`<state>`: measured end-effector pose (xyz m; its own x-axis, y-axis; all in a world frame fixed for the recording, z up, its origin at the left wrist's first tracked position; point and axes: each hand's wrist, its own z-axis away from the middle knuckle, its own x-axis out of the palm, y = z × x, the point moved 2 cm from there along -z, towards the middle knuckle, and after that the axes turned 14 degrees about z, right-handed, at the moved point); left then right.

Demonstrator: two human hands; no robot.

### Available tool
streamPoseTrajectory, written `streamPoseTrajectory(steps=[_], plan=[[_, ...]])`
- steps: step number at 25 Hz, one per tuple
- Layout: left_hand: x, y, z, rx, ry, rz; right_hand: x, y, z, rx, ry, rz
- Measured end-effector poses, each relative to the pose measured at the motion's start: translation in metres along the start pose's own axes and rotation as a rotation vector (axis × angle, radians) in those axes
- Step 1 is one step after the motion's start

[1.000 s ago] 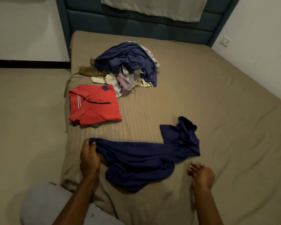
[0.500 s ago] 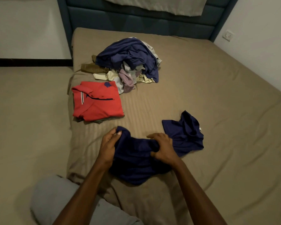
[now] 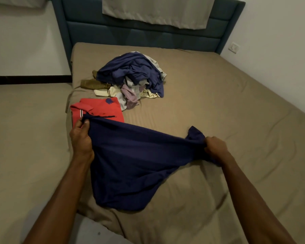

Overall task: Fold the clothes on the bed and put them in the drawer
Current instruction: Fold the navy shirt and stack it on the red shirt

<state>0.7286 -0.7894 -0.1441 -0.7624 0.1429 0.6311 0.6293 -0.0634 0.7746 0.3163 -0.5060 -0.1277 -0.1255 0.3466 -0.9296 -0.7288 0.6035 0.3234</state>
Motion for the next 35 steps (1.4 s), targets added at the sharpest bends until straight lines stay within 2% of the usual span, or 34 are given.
streamPoseTrajectory(steps=[2,5,8,11,13,15,16,18,20,21,23,26,28,29,32,35], plan=[[0.009,0.000,-0.011,0.038,0.012,-0.039,-0.017,0.032,-0.010,0.181,0.210,-0.221],[0.052,0.009,-0.031,0.083,-0.038,-0.102,-0.058,0.064,-0.023,0.394,0.429,-0.759],[0.111,0.032,-0.047,0.175,-0.119,-0.090,-0.098,0.092,-0.029,0.485,0.739,-1.286],[0.140,0.053,-0.042,0.199,-0.204,0.027,-0.113,0.105,-0.010,0.498,0.993,-1.651],[0.132,0.052,-0.020,0.139,-0.272,-0.003,-0.084,0.100,0.016,0.504,1.076,-1.617],[0.101,0.035,0.018,-0.044,-0.328,-0.098,-0.024,0.089,0.047,0.533,1.034,-1.502],[0.079,0.021,0.038,-0.180,-0.366,-0.165,0.019,0.084,0.062,0.607,0.927,-1.409],[0.036,-0.003,0.077,-0.519,-0.535,-0.365,0.099,0.072,0.102,0.766,0.663,-1.012],[0.009,-0.024,0.109,-0.867,-0.818,-0.623,0.158,0.064,0.133,0.824,0.394,-0.641],[0.000,-0.035,0.119,-0.978,-0.933,-0.716,0.171,0.063,0.142,0.867,0.307,-0.539],[-0.006,-0.050,0.126,-1.087,-1.029,-0.792,0.173,0.064,0.142,0.971,0.277,-0.495],[0.014,-0.059,0.124,-1.128,-1.092,-0.906,0.149,0.067,0.132,1.263,0.319,-0.747],[0.030,-0.062,0.122,-1.110,-1.064,-0.973,0.141,0.067,0.129,1.337,0.310,-0.912],[0.037,-0.066,0.122,-1.070,-1.033,-0.974,0.137,0.064,0.129,1.290,0.332,-0.968],[0.070,-0.083,0.125,-0.865,-0.951,-0.878,0.131,0.052,0.122,0.941,0.512,-1.059],[0.113,-0.105,0.127,-0.655,-0.846,-0.705,0.110,0.025,0.111,0.472,0.632,-1.162]])
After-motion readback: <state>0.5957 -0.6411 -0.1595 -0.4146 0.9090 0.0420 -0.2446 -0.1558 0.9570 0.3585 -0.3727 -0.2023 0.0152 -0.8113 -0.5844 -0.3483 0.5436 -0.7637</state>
